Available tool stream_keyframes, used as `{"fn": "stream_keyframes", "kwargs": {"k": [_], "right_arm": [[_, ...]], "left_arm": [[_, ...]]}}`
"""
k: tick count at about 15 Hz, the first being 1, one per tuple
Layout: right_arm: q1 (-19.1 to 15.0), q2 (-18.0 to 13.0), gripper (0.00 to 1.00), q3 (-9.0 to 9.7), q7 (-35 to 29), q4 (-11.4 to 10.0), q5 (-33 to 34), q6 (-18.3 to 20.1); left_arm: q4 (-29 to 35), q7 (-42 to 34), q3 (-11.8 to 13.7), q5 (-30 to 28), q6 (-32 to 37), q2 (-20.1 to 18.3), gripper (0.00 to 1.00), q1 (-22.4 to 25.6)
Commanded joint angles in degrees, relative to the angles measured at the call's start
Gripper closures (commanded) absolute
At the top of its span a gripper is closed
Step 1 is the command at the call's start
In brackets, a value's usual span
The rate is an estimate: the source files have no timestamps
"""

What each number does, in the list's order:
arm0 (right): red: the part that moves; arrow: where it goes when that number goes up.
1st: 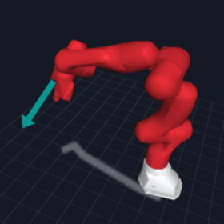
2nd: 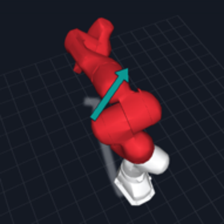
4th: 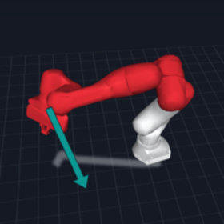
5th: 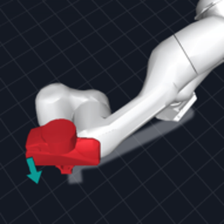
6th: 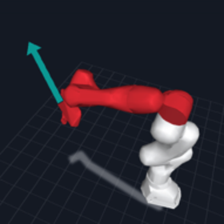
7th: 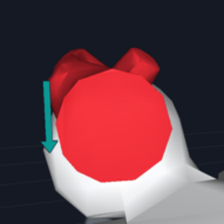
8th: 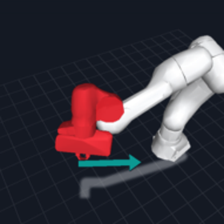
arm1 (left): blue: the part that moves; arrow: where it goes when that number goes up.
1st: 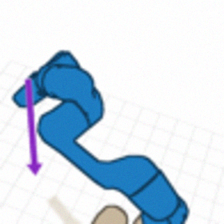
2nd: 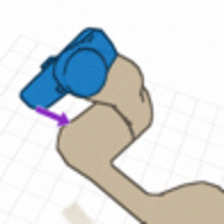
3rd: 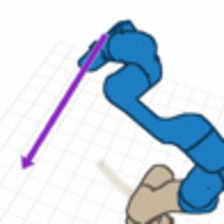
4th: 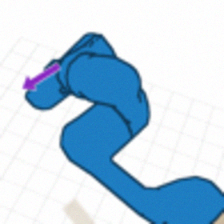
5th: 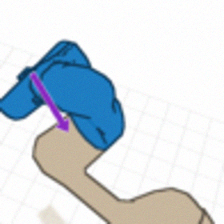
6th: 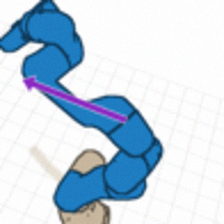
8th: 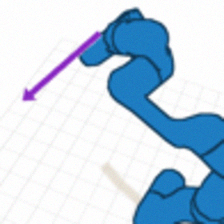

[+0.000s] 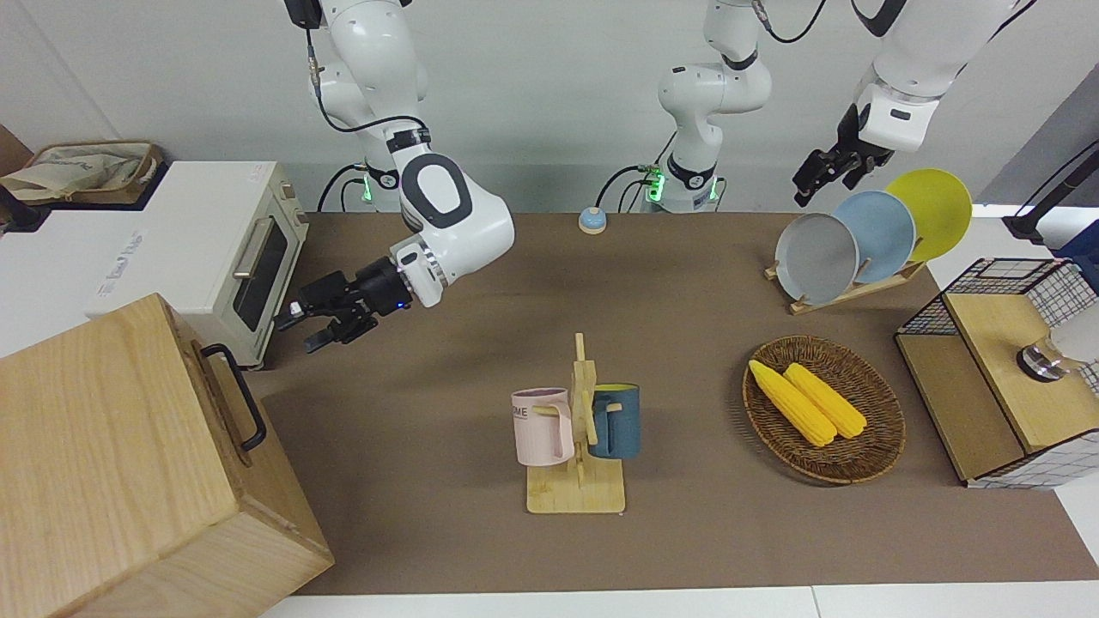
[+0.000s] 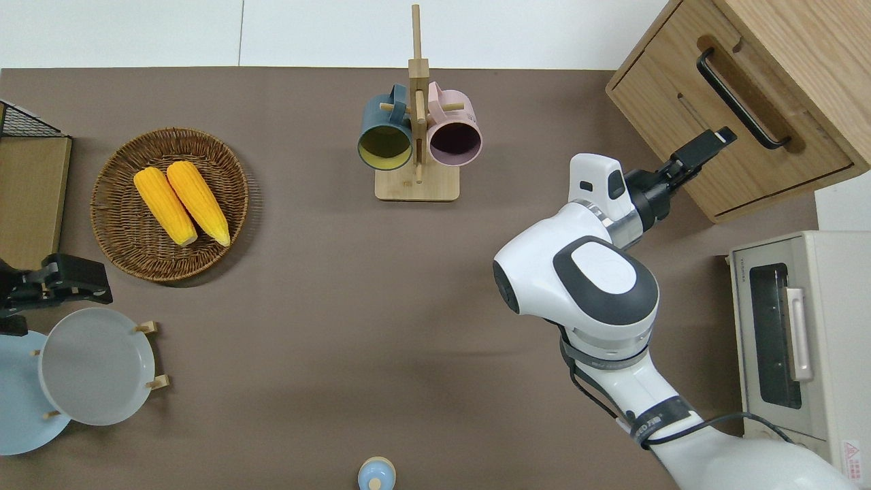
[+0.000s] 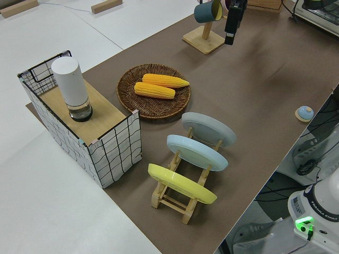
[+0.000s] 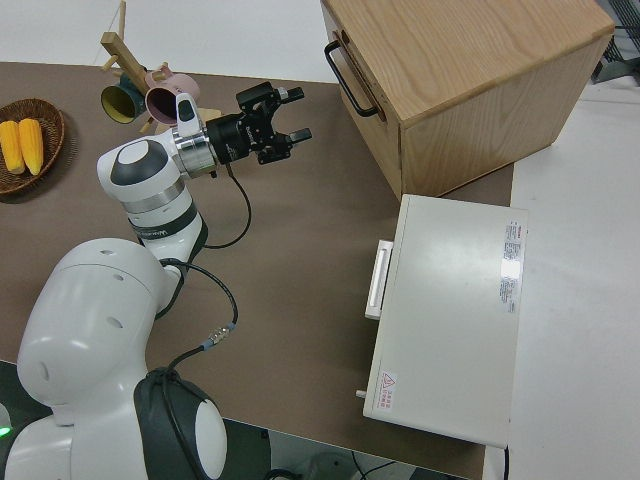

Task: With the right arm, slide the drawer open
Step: 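Reach the right gripper up to the black drawer handle and grasp it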

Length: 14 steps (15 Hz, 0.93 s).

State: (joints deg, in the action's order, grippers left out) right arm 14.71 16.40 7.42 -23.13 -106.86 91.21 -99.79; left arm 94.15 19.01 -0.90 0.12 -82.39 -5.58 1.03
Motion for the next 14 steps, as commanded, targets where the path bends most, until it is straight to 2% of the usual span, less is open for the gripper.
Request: {"fn": "stream_keyframes", "kwargs": {"k": [1,4,7,10,11,13,14], "right_arm": [[-0.6,1.0,0.059,-1.79,-2.4,0.9,4.0,-3.8],[-0.7,2.1,0.065,-2.76,-2.4,2.2,4.9,-5.9],[-0.6,2.6,0.076,-6.18,-4.9,2.5,8.3,-9.5],[-0.7,3.4,0.134,-8.2,-6.0,3.1,8.6,-12.3],[-0.7,3.5,0.199,-8.56,-6.7,3.1,8.7,-13.1],[-0.7,3.5,0.484,-8.83,-8.4,3.2,9.1,-14.3],[-0.7,3.5,0.515,-8.91,-8.4,3.1,9.3,-14.6]], "left_arm": [[0.0,-0.6,0.3,-0.2,0.1,-0.5,0.01,-0.2],[0.0,-0.6,0.3,-0.2,0.1,-0.5,0.01,-0.2],[0.0,-0.6,0.3,-0.2,0.0,-0.5,0.01,-0.2],[0.0,-0.6,0.3,-0.2,0.1,-0.5,0.01,-0.2],[0.0,-0.6,0.3,-0.2,0.1,-0.5,0.01,-0.2],[0.0,-0.6,0.3,-0.2,0.1,-0.5,0.01,-0.2],[0.0,-0.6,0.3,-0.2,0.0,-0.5,0.01,-0.2]]}}
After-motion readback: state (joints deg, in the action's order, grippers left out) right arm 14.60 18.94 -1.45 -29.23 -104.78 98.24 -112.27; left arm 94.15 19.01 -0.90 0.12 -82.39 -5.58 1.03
